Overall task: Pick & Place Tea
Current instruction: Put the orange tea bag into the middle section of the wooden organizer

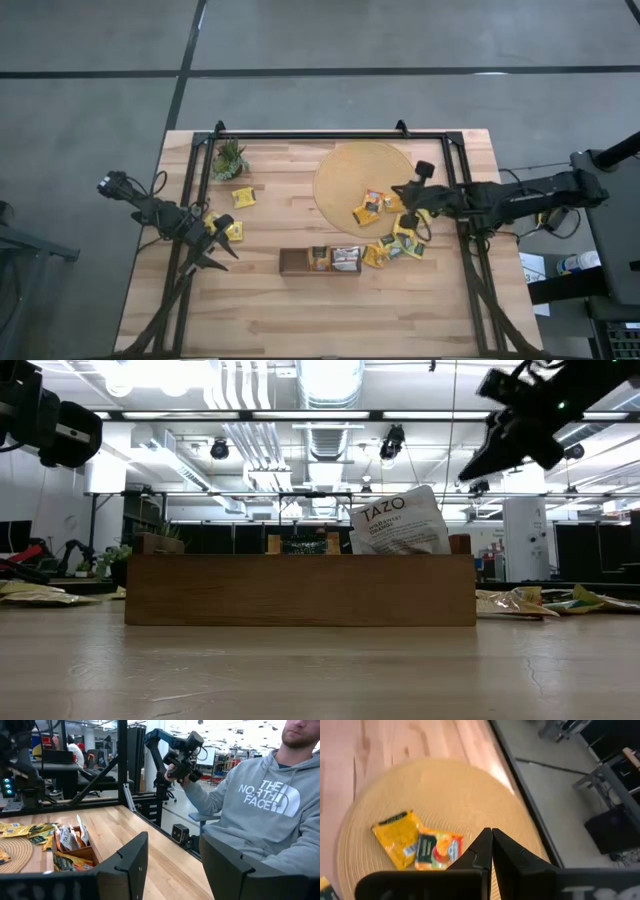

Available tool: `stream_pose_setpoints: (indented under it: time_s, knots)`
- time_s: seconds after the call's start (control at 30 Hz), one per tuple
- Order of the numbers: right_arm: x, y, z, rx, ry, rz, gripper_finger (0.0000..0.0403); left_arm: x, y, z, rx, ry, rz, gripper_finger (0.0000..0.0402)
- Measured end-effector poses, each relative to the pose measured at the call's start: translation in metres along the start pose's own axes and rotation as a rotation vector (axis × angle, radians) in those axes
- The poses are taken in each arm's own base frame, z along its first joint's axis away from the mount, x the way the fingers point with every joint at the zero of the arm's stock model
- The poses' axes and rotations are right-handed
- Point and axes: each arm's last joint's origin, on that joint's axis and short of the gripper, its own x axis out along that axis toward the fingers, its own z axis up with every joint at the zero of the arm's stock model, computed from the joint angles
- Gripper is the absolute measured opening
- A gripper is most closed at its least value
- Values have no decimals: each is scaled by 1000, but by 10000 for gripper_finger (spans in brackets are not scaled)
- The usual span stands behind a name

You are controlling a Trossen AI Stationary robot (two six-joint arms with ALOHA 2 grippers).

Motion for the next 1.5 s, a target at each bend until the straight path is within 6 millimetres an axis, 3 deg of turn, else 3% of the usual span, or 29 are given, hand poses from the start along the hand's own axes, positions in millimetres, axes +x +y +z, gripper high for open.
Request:
stream_pose_setpoints:
  time_s: [0.23,0.57,0.87,1.1,1.5]
  knots:
    - [24,19,-7,-24,131,59,23,0,0,0,0,0,1,171]
    - [59,46,-24,-56,336,113,120,0,0,0,0,0,2,171]
    - [78,60,-24,-91,406,122,181,0,0,0,0,0,3,171]
    - [94,67,-31,-175,434,124,189,0,0,0,0,-1,3,171]
    - [113,67,-37,-194,457,95,160,0,0,0,0,0,2,171]
